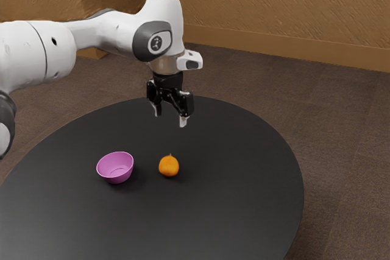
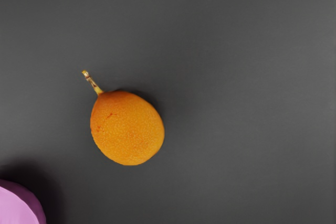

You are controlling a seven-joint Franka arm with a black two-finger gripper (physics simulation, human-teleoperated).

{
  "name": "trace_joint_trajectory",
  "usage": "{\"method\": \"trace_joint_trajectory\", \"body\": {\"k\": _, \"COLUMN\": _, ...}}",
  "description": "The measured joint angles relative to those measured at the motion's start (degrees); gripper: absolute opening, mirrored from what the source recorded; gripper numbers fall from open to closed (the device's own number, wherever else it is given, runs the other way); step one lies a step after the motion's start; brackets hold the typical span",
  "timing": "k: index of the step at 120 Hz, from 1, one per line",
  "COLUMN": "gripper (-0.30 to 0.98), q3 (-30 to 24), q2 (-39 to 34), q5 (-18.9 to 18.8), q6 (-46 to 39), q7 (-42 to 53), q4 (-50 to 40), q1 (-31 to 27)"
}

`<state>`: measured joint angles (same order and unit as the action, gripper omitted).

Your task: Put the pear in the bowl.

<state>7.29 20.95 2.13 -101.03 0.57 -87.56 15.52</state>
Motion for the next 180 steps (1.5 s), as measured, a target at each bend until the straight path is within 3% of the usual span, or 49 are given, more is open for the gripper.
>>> {"method": "trace_joint_trajectory", "body": {"k": 12, "gripper": 0.66, "q3": 0.02, "q2": 2.43, "q5": 0.02, "q6": -4.00, "q7": -3.28, "q4": -2.06, "q1": 0.83}}
{"method": "trace_joint_trajectory", "body": {"k": 33, "gripper": 0.66, "q3": 0.43, "q2": 1.34, "q5": -0.24, "q6": -15.13, "q7": -9.13, "q4": -13.49, "q1": 0.67}}
{"method": "trace_joint_trajectory", "body": {"k": 66, "gripper": 0.66, "q3": 0.49, "q2": 2.27, "q5": -0.51, "q6": -28.01, "q7": -15.76, "q4": -19.77, "q1": 0.08}}
{"method": "trace_joint_trajectory", "body": {"k": 113, "gripper": 0.66, "q3": 0.64, "q2": 5.03, "q5": -0.51, "q6": -32.23, "q7": -20.92, "q4": -21.06, "q1": -1.54}}
{"method": "trace_joint_trajectory", "body": {"k": 148, "gripper": 0.49, "q3": 0.70, "q2": 6.03, "q5": -0.44, "q6": -33.76, "q7": -23.02, "q4": -21.01, "q1": -2.42}}
{"method": "trace_joint_trajectory", "body": {"k": 180, "gripper": 0.42, "q3": 0.62, "q2": 6.69, "q5": -0.29, "q6": -34.93, "q7": -24.24, "q4": -21.00, "q1": -2.60}}
